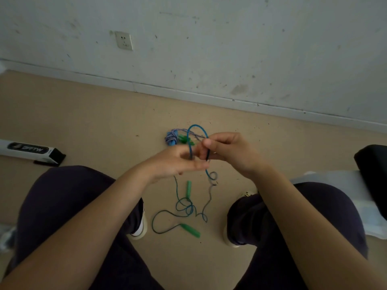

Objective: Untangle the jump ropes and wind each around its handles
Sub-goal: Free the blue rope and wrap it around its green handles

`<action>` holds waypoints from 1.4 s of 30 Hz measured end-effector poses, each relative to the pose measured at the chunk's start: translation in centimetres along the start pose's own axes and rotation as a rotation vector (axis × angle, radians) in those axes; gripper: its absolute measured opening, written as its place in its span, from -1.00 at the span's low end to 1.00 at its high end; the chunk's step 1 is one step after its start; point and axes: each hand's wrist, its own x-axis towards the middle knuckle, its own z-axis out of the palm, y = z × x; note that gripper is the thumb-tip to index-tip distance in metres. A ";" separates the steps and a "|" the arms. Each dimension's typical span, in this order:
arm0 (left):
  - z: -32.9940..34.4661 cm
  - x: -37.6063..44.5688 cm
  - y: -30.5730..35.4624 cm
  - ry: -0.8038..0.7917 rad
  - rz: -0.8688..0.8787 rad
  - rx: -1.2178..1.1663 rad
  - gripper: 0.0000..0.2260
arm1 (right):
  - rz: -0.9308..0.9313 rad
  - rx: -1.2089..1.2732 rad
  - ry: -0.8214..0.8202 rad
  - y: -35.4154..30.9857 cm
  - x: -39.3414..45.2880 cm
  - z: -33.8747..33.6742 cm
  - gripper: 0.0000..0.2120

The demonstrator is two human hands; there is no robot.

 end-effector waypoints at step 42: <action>-4.5 -1.9 0.3 0.060 -0.059 -0.008 -0.78 | 0.087 -0.495 0.031 -0.7 -0.6 -2.6 -0.86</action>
